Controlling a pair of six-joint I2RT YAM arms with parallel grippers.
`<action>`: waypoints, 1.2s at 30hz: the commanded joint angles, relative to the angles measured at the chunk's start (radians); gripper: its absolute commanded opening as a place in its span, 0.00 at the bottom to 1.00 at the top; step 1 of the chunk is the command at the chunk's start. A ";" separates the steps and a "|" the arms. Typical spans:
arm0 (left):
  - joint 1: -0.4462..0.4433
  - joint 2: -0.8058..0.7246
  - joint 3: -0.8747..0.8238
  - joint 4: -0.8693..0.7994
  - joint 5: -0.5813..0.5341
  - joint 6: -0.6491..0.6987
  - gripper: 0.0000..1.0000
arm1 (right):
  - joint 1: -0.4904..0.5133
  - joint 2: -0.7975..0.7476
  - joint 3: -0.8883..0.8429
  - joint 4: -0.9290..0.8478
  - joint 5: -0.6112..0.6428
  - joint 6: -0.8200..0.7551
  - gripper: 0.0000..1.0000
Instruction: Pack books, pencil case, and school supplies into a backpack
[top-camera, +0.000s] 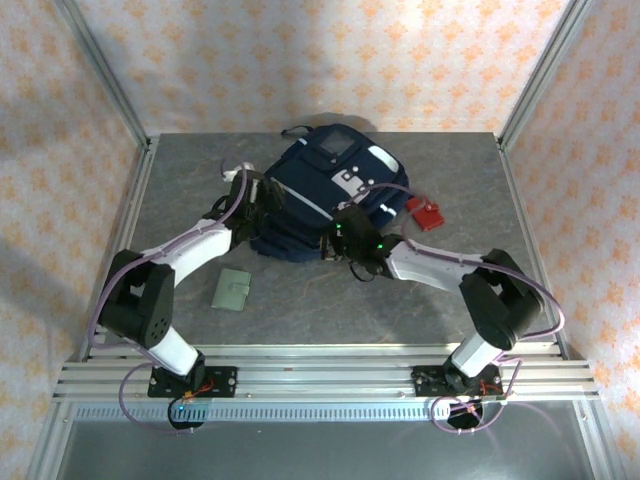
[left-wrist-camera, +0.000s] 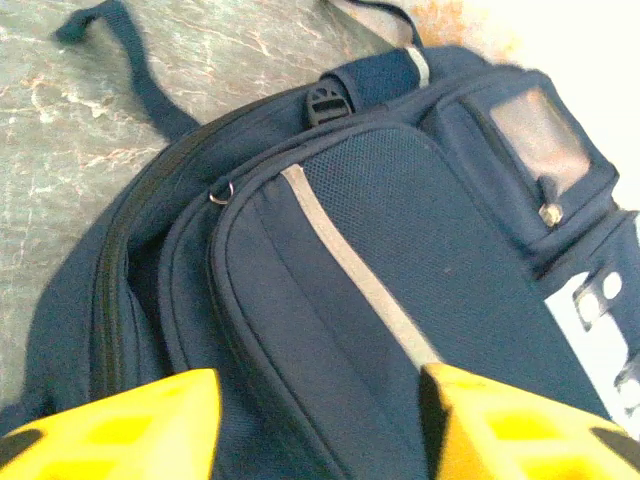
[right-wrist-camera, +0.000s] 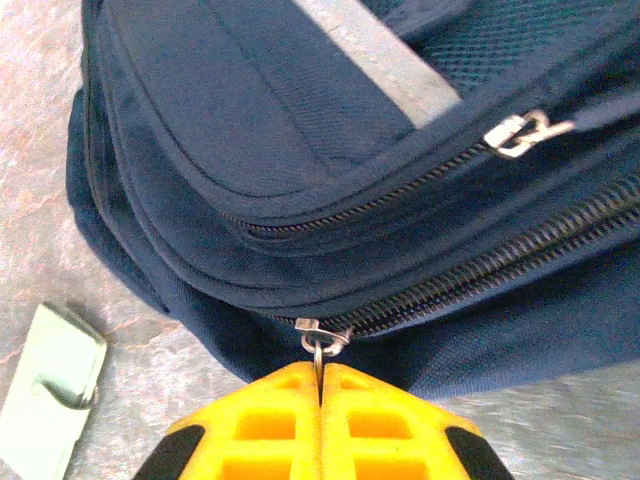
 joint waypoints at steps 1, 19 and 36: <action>-0.018 -0.107 -0.083 -0.014 0.007 -0.012 0.60 | 0.027 0.042 0.056 0.053 -0.050 0.031 0.00; -0.210 0.035 -0.169 0.128 -0.020 -0.201 0.77 | 0.031 0.052 0.052 0.067 -0.071 0.012 0.00; -0.143 -0.004 -0.227 0.174 0.008 -0.175 0.00 | -0.160 0.021 -0.019 -0.060 0.086 -0.066 0.00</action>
